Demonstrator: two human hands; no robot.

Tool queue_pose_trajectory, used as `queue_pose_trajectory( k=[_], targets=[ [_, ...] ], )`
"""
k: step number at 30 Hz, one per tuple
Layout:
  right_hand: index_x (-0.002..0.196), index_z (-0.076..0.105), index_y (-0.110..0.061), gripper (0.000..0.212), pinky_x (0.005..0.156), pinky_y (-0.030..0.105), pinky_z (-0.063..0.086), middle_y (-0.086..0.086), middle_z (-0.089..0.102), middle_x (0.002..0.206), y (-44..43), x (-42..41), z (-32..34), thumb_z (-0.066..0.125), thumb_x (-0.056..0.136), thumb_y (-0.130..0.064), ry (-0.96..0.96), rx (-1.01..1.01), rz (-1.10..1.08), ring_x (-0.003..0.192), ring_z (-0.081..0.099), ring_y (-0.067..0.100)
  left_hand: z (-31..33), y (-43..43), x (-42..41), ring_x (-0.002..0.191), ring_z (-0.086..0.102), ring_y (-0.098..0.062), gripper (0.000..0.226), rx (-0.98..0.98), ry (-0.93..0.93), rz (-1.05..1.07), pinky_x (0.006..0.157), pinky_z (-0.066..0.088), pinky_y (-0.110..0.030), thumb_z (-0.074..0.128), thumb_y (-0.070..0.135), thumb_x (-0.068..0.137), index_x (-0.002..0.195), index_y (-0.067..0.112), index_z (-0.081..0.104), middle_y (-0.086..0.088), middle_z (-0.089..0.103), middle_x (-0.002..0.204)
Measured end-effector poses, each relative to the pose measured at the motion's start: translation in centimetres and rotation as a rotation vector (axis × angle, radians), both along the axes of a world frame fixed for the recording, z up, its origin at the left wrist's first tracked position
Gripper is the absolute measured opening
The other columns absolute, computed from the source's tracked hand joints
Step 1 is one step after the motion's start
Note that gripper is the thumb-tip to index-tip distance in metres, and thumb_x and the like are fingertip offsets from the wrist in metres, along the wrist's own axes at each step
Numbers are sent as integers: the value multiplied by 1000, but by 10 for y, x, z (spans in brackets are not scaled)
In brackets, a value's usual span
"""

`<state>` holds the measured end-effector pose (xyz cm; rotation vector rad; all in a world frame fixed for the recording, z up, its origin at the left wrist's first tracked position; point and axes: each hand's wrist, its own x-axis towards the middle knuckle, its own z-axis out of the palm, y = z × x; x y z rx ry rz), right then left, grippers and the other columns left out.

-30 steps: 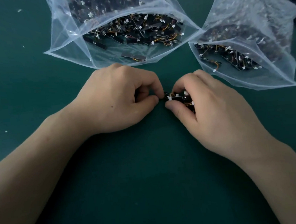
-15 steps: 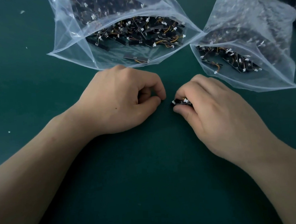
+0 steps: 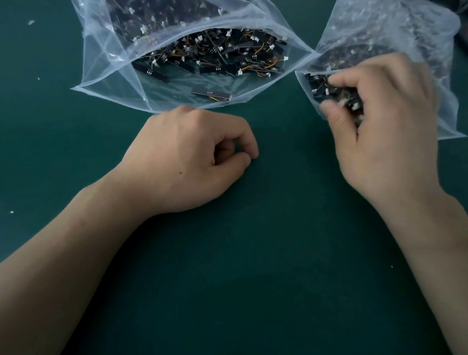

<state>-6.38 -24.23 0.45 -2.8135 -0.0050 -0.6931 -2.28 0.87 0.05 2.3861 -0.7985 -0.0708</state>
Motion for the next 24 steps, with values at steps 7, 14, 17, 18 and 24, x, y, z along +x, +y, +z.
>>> queue_pose_trajectory(
  k=[7, 14, 17, 18, 24],
  targets=[
    [110, 65, -15, 15, 84, 38, 42, -2, 52, 94, -9, -6, -2, 67, 95, -10, 13, 42, -99, 87, 54, 23, 0, 1, 0, 75, 60, -9, 13, -4, -2, 1, 62, 40, -22, 61, 38, 86, 91, 40, 72, 16, 63, 73],
    [111, 67, -15, 15, 76, 40, 50, 1, 64, 106, -10, -2, -4, 58, 104, -26, 2, 96, -82, 89, 58, 19, -1, 1, 0, 74, 60, -9, 14, -3, 7, 1, 63, 42, -25, 60, 39, 86, 92, 40, 72, 14, 64, 71],
    [100, 72, -20, 12, 68, 40, 52, -5, 59, 88, -7, -2, -6, 65, 100, -30, 54, 100, -7, 76, 56, 19, -1, 1, 0, 74, 61, -10, 13, -6, 5, 0, 63, 44, -25, 61, 39, 85, 92, 40, 72, 14, 64, 71],
    [97, 73, -23, 11, 65, 40, 52, -8, 56, 76, -7, -3, -7, 67, 99, -31, 89, 95, 7, 68, 54, 19, -1, 1, 0, 74, 60, -10, 13, -7, 5, 0, 63, 45, -25, 61, 38, 85, 91, 40, 72, 15, 64, 71],
    [105, 72, -25, 10, 63, 44, 55, -9, 49, 55, -6, 1, -8, 64, 101, -29, 110, 100, -58, 56, 53, 17, -1, 1, -1, 76, 61, -10, 12, -6, 1, 3, 63, 45, -24, 61, 38, 86, 91, 40, 72, 18, 64, 75]
  ],
)
